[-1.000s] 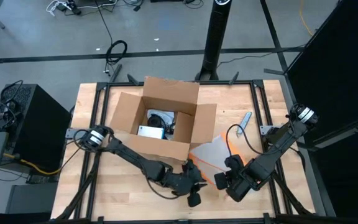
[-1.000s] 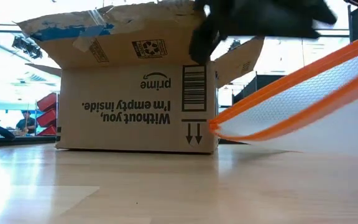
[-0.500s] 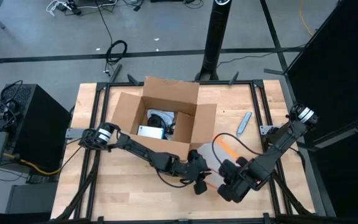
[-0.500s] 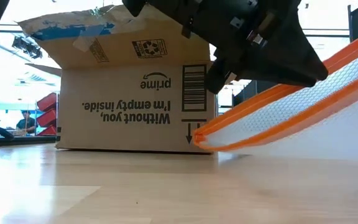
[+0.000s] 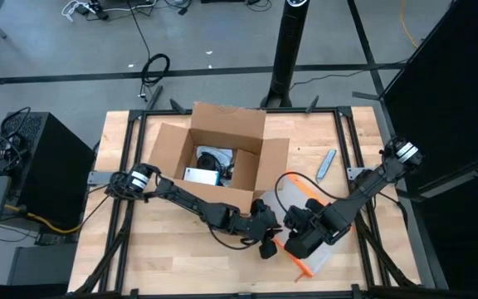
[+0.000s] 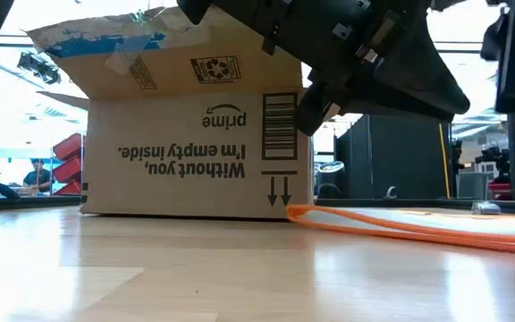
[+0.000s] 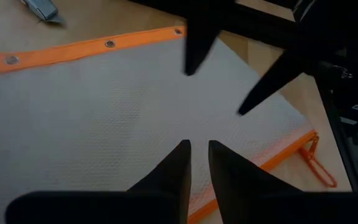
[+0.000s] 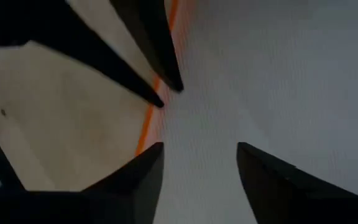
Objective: Unpack boxes
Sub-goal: Open the transparent zip bag
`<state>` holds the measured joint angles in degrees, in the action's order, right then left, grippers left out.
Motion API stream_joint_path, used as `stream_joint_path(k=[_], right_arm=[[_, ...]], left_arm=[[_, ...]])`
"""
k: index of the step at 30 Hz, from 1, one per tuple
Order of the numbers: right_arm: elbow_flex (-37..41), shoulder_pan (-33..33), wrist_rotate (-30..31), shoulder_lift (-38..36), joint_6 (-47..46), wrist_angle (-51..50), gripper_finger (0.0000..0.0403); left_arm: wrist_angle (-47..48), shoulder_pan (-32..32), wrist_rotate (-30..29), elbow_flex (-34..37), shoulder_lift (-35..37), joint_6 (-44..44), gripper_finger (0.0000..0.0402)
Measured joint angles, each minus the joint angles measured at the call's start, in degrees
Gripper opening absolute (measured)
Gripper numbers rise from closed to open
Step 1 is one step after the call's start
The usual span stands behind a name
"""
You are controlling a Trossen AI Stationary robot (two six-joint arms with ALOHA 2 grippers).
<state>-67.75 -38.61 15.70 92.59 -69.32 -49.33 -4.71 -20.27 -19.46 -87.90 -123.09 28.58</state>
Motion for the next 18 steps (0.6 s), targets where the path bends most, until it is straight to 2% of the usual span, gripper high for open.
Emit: stream_joint_path(k=[2, 4, 8, 11, 16, 18], right_arm=[[0.7, 0.7, 0.3, 0.0, 1.0, 1.3, 0.0206], [1.9, 0.2, 0.7, 0.1, 3.2, 6.7, 0.0218], [3.3, -1.5, 1.1, 3.3, 8.9, 14.2, 0.0230], [3.1, -3.0, 0.6, 7.4, 11.2, 14.6, 0.0228], [3.1, -4.6, 0.8, 12.4, 11.5, 14.8, 0.0214], [3.1, -4.4, 0.9, 13.1, 11.1, 15.0, 0.0194]], left_arm=[[0.1, 0.0, 0.0, 0.0, 0.0, 0.3, 0.0044], [1.5, -0.2, 0.3, 0.0, 0.0, 0.2, 0.0044], [8.1, -1.5, 0.6, 0.0, 0.0, 0.4, 0.0046], [12.1, -3.6, 0.8, 0.0, 0.0, 0.5, 0.0043], [13.1, -6.7, 0.8, 0.0, 0.0, 1.7, 0.0036], [13.2, -7.1, 0.7, 0.0, 0.0, 2.3, 0.0036]])
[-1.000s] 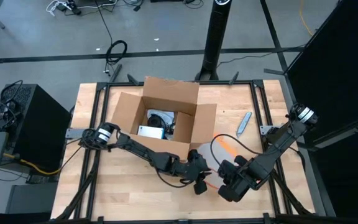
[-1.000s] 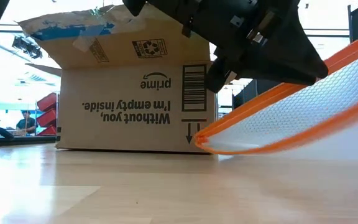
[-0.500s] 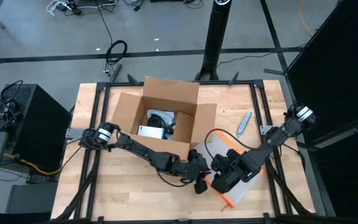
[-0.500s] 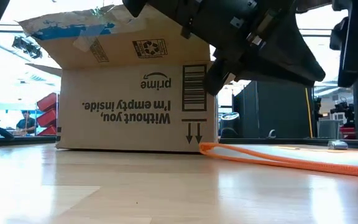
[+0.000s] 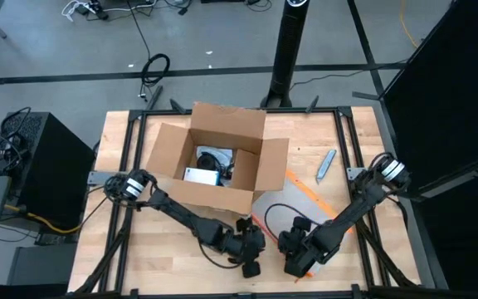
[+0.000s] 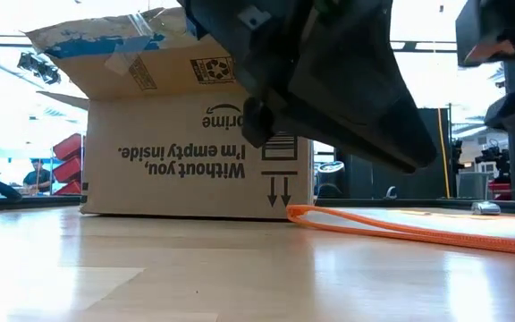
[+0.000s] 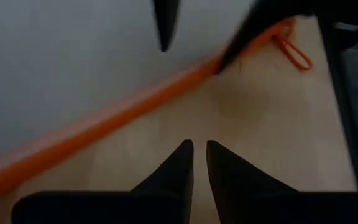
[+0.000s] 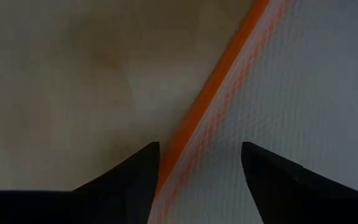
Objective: Unpack boxes
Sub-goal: Open the transparent zip bag
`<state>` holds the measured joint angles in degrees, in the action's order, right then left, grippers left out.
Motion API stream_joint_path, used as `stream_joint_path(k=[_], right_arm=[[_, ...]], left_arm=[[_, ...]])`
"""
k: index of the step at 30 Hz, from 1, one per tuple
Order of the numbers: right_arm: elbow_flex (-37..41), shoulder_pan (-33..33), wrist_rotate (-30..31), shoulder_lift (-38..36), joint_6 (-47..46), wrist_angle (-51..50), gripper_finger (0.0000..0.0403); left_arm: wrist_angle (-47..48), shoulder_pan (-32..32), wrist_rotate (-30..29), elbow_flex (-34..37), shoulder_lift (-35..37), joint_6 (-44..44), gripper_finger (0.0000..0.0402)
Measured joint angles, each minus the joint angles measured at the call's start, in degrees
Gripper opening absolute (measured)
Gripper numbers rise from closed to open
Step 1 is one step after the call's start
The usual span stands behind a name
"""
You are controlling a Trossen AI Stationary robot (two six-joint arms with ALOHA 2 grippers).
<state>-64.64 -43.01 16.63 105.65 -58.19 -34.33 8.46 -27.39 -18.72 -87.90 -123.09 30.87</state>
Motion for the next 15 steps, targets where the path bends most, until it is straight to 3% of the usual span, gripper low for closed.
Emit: stream_joint_path(k=[13, 15], right_arm=[[-0.2, 1.8, 1.0, 1.7, -3.1, 1.3, 0.0023], [-0.3, 2.2, 1.0, 1.3, -3.6, 1.2, 0.0011]], left_arm=[[0.1, -0.9, -0.5, 0.0, 0.0, 2.2, 0.0035], [0.1, -1.0, -0.5, 0.0, 0.0, 2.2, 0.0035]])
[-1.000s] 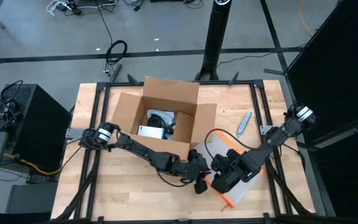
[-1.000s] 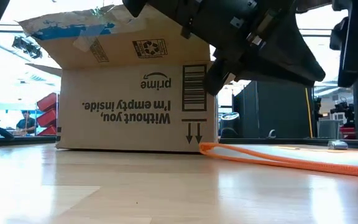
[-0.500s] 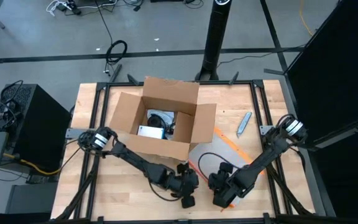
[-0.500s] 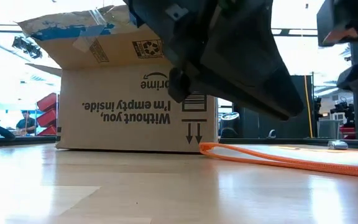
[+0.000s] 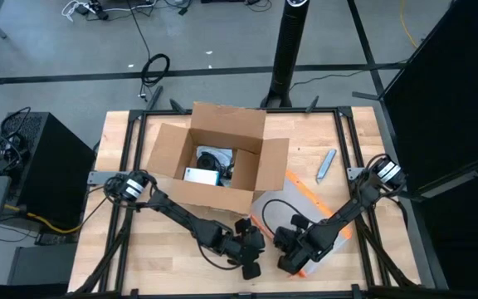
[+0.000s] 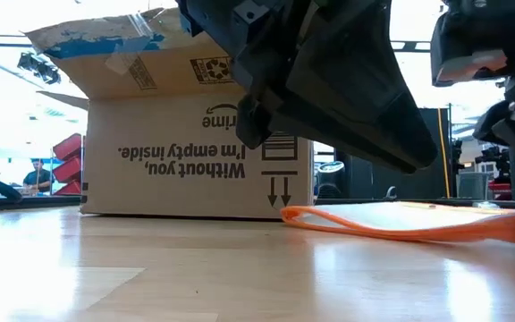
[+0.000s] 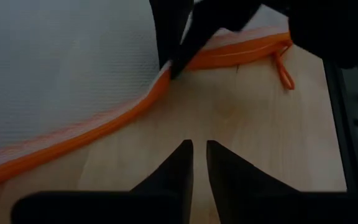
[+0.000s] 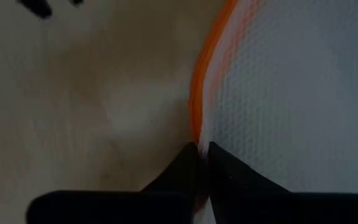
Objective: Unpack boxes
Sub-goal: Open the transparent zip bag
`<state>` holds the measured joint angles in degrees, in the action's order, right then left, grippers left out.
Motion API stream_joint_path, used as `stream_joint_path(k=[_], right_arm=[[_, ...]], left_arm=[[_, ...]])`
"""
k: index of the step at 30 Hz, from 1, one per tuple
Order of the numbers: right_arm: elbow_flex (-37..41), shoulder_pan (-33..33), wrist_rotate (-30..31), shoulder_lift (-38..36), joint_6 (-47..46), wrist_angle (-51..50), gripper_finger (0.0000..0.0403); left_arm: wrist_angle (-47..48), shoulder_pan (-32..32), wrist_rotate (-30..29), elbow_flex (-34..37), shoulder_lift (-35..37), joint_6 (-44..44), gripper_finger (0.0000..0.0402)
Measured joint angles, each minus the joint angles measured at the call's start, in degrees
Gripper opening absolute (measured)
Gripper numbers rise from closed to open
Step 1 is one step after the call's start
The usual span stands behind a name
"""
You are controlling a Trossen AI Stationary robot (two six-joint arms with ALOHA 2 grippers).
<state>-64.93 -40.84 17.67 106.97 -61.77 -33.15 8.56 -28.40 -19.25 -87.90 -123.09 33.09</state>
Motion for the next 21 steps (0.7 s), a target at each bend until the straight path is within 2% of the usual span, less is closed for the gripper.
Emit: stream_joint_path(k=[5, 14, 21], right_arm=[[-0.9, 0.2, -0.8, -2.3, 0.5, 0.5, 0.0004], [0.7, 0.2, -2.9, -0.9, 2.5, 5.1, 0.0043], [0.9, 0.5, -3.7, -0.4, 4.5, 8.6, 0.0043]], left_arm=[[-0.7, -0.1, 0.0, 0.0, 0.0, -2.3, 0.0036], [-1.5, 0.4, -0.1, 0.0, 0.0, -2.9, 0.0040], [-1.5, -0.1, 0.4, 0.0, -0.2, -2.9, 0.0040]])
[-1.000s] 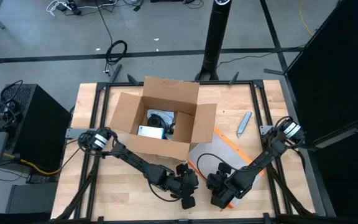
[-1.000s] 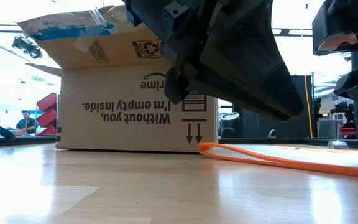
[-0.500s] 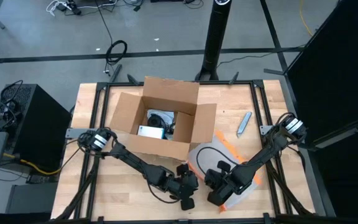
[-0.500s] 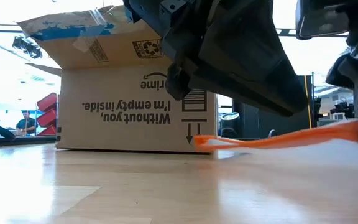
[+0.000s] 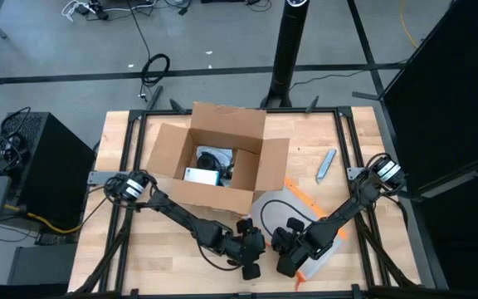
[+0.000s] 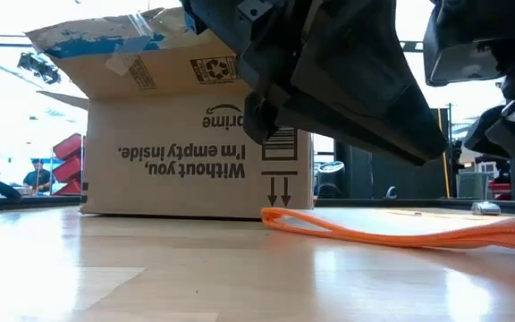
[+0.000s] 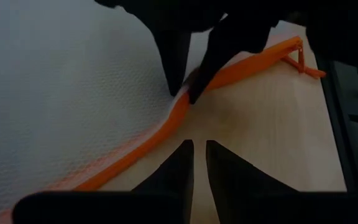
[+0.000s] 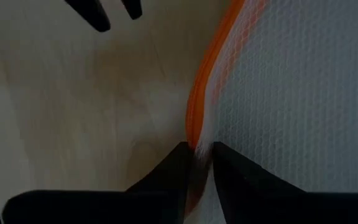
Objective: Unpack boxes
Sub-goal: Open the transparent zip bag
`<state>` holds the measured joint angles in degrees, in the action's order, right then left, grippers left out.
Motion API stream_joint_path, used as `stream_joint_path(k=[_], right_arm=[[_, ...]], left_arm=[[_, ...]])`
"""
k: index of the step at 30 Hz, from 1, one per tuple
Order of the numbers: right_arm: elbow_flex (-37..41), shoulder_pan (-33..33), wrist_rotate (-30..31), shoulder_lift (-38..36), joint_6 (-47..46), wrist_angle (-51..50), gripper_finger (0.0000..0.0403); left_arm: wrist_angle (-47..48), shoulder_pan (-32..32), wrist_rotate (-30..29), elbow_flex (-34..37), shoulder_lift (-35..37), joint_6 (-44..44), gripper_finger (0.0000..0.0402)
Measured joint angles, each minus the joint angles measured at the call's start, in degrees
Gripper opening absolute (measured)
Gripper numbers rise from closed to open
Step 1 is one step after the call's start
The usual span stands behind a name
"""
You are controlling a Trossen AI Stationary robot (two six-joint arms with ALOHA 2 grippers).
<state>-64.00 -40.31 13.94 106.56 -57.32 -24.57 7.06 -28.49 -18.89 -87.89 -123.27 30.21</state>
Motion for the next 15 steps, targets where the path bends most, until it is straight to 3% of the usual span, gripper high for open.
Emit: stream_joint_path(k=[15], right_arm=[[0.7, 1.0, -1.1, 0.6, 2.3, 3.9, 0.0055]], left_arm=[[-1.2, -0.9, 3.5, 0.0, -2.6, 1.4, 0.0034]])
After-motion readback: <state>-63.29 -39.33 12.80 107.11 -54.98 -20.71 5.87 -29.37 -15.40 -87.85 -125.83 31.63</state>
